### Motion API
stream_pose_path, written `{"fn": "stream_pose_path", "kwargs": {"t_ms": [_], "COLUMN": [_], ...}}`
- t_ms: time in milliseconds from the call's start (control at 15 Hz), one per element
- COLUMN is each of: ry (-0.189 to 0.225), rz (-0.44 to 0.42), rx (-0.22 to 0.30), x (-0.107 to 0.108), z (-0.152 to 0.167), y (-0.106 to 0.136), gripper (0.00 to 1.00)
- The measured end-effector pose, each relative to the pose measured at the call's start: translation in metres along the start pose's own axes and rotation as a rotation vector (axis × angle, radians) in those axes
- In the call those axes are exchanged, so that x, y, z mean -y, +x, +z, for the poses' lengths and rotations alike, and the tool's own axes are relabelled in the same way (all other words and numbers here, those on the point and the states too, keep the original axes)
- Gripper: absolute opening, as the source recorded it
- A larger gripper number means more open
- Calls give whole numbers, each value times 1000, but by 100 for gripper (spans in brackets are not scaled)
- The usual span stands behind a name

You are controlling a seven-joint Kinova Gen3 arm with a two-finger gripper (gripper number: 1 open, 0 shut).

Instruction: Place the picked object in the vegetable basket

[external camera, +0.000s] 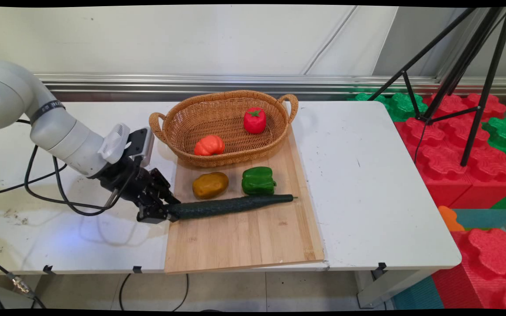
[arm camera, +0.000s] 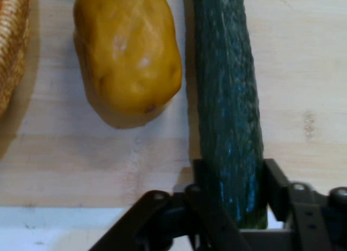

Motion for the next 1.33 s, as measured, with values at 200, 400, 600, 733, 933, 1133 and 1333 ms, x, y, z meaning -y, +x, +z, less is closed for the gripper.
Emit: {"fn": "stream_pose_path", "kwargs": {"t_ms": [200,400,600,733,933,1133,1333], "ry": [-3,-5,-10,-16,-25,-28,-23], "rz": [30,49,56,56,54,49,39], "rx": [-5,-18,-39,-58,-91,-129,-164], "x": [0,-1,-2,-3,-4,-1,6], "z": [-2,-9,-20,-31,-51,-74,-97], "y": [0,1,3,4,4,5,7], "gripper": [0,0,0,0,0,0,0]}}
